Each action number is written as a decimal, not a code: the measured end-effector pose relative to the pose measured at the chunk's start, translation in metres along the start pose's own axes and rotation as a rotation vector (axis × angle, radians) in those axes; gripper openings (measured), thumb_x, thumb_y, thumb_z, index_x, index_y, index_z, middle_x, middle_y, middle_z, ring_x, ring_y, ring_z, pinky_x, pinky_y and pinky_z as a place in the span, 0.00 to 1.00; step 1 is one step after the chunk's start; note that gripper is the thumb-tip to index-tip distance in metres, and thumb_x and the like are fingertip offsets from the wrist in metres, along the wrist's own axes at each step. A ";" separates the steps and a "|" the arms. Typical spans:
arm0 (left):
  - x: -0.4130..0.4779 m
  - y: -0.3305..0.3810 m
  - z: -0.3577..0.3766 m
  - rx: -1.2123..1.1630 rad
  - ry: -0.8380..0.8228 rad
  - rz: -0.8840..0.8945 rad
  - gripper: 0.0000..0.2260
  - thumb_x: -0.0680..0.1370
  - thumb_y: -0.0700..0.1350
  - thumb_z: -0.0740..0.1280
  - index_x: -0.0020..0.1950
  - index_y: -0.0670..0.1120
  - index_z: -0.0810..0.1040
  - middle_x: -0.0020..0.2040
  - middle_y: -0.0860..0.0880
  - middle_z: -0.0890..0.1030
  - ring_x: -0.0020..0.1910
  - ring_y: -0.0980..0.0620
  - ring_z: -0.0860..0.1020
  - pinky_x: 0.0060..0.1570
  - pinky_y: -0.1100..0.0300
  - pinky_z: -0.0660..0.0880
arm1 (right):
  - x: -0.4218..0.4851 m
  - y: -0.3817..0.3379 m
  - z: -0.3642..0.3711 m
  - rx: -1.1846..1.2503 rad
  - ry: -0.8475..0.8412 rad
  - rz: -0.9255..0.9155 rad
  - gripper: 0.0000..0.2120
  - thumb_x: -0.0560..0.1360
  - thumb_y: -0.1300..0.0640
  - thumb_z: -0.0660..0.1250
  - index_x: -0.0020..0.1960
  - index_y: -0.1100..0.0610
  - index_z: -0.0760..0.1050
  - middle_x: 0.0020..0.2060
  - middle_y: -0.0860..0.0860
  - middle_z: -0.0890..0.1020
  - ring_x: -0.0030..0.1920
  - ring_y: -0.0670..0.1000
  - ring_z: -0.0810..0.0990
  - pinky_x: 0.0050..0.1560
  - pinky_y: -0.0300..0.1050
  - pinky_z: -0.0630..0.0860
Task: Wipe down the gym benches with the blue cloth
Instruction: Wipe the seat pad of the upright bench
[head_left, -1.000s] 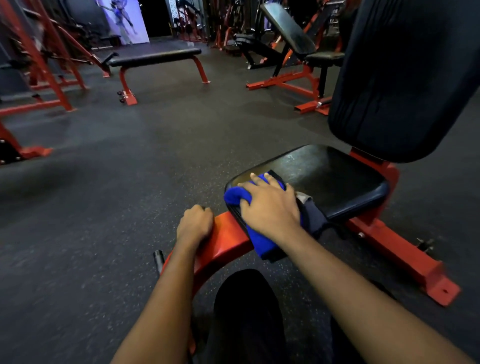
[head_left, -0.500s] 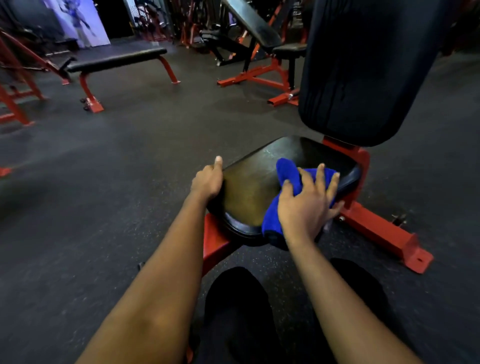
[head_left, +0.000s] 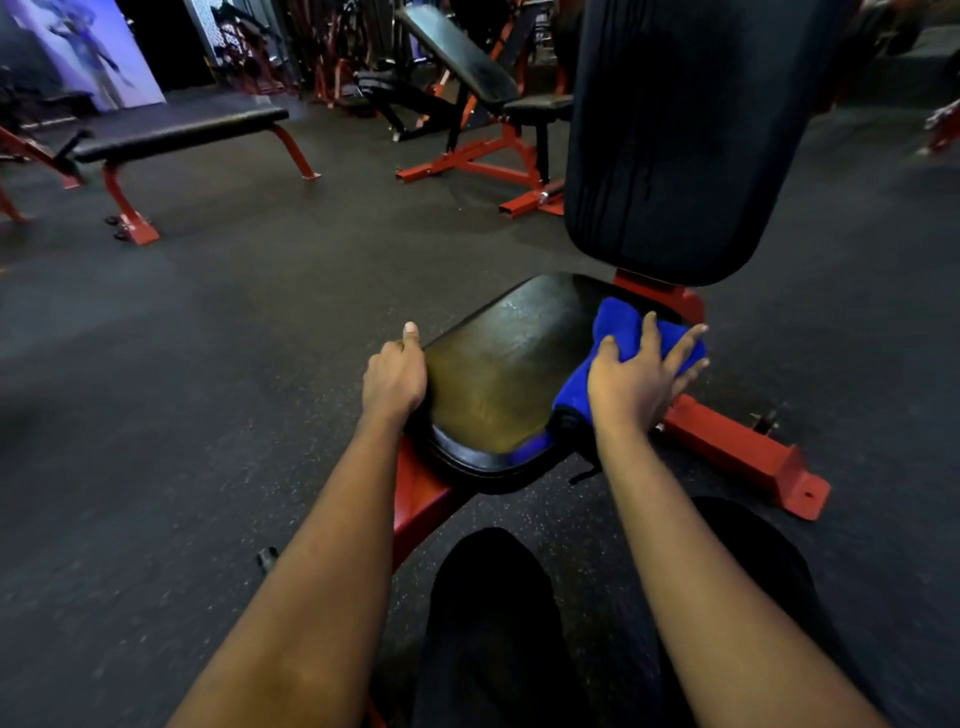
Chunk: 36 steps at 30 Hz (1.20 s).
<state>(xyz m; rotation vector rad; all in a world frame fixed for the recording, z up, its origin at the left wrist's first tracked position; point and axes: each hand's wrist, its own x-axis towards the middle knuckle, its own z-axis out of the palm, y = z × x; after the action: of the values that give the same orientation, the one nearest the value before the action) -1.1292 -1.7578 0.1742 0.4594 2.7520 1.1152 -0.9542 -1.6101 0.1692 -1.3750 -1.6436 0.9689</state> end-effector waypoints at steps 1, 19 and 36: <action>0.000 -0.001 0.000 -0.001 0.005 0.000 0.29 0.84 0.58 0.45 0.69 0.40 0.73 0.69 0.35 0.72 0.69 0.36 0.68 0.67 0.47 0.63 | -0.012 -0.002 0.001 0.037 0.006 0.031 0.32 0.77 0.48 0.67 0.79 0.47 0.60 0.80 0.54 0.42 0.79 0.63 0.43 0.76 0.57 0.48; -0.009 0.004 -0.005 -0.037 0.015 -0.015 0.28 0.84 0.58 0.46 0.69 0.40 0.73 0.68 0.34 0.72 0.68 0.36 0.69 0.66 0.47 0.65 | 0.005 -0.011 -0.012 0.237 -0.004 0.349 0.45 0.77 0.45 0.67 0.81 0.56 0.41 0.79 0.62 0.46 0.78 0.64 0.49 0.75 0.58 0.53; -0.009 0.006 -0.006 -0.069 0.041 -0.025 0.26 0.84 0.56 0.49 0.66 0.40 0.76 0.65 0.34 0.75 0.66 0.35 0.71 0.65 0.46 0.66 | 0.093 -0.026 -0.013 -0.195 0.023 0.380 0.34 0.80 0.47 0.63 0.77 0.59 0.51 0.71 0.64 0.68 0.70 0.65 0.69 0.68 0.57 0.65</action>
<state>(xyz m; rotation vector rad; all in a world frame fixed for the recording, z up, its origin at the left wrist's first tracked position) -1.1205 -1.7608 0.1828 0.3971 2.7352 1.2227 -0.9647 -1.5203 0.2063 -1.8706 -1.5204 1.0175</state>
